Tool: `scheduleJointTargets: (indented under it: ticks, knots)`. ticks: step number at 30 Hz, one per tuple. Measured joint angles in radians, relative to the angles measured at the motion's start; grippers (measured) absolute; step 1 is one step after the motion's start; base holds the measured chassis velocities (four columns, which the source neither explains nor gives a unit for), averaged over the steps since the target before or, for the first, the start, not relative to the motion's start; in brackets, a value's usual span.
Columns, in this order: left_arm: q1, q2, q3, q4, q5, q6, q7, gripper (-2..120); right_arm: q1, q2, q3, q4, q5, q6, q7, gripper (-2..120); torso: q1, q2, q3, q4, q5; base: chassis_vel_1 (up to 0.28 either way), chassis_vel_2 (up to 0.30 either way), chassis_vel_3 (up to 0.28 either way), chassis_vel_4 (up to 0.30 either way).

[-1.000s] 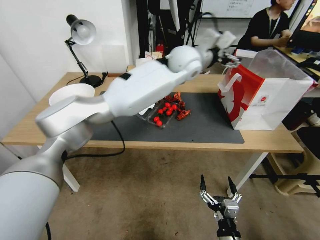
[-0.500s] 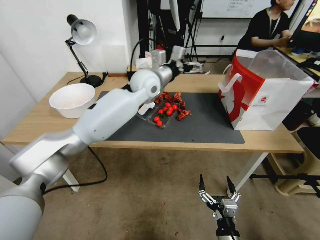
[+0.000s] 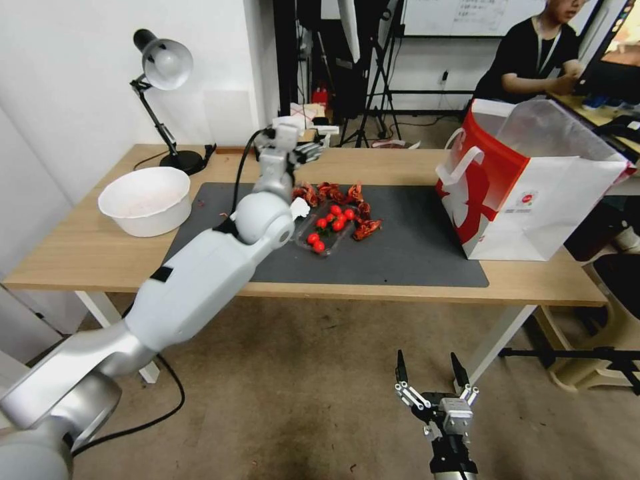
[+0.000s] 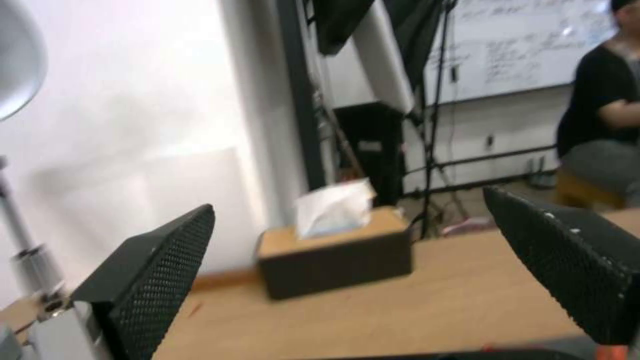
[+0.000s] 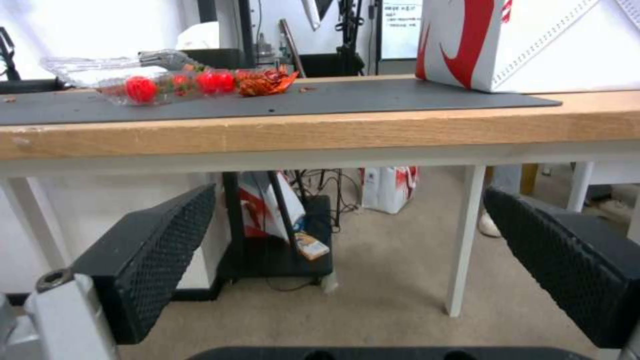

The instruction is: Pick up the trash from the table and place it into the takeout bag.

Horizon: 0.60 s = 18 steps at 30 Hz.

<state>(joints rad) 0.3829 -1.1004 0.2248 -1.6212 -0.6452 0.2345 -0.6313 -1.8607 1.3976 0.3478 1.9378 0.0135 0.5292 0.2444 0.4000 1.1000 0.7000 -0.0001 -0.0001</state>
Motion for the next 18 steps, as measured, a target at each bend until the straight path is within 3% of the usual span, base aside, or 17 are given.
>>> scheduleJointTargets:
  ticks: [5,12,17,18]
  knots:
    - [0.106,0.031,-0.067,-0.059,0.039,-0.003,0.002,100,0.000,-0.001,0.000,0.000,-0.001,-0.001,0.000,100,0.000,0.000,0.000,0.0002,0.0001,0.000,0.000,0.000,0.000]
    - [0.360,0.048,-0.259,-0.165,0.156,-0.052,0.039,100,0.002,0.002,-0.013,0.000,-0.013,-0.006,-0.001,100,0.000,0.000,0.000,0.0002,0.0000,0.000,0.000,0.000,0.000]
    - [0.457,0.057,-0.319,-0.215,0.186,-0.071,0.056,100,0.002,0.002,-0.016,0.000,-0.015,-0.006,-0.002,100,0.000,0.000,0.000,0.0001,-0.0001,0.000,0.000,0.000,0.000]
    - [0.533,0.062,-0.354,-0.249,0.202,-0.087,0.066,100,0.000,0.001,-0.017,0.003,-0.016,-0.006,-0.002,100,0.000,0.000,0.000,0.0000,0.0002,0.000,0.000,0.000,0.000]
